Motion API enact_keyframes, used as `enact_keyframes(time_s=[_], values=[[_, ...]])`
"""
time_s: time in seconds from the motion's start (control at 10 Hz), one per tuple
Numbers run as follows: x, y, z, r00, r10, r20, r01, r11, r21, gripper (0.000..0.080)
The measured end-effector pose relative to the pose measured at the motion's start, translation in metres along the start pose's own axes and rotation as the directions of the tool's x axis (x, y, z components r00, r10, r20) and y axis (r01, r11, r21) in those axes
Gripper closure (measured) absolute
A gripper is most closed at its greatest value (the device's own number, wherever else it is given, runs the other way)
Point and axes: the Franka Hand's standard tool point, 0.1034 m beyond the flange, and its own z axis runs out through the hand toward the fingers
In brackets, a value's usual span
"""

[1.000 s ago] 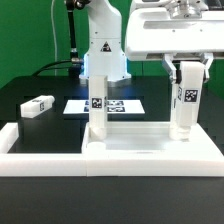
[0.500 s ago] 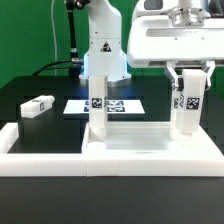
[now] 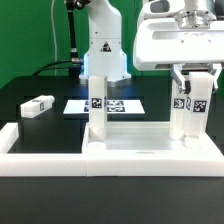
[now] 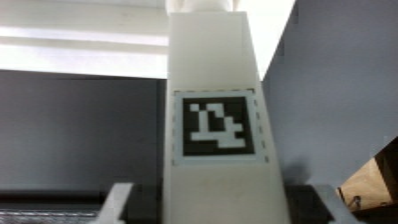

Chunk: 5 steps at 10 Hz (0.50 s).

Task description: Assemble desk

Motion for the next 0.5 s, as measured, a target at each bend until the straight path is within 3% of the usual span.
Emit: enact_keyframes(time_s=[0.5], values=[[-0.0044,0.0063,0.0032,1.000,-0.003,0.009,0.003,1.000,-0.007,0.0509]])
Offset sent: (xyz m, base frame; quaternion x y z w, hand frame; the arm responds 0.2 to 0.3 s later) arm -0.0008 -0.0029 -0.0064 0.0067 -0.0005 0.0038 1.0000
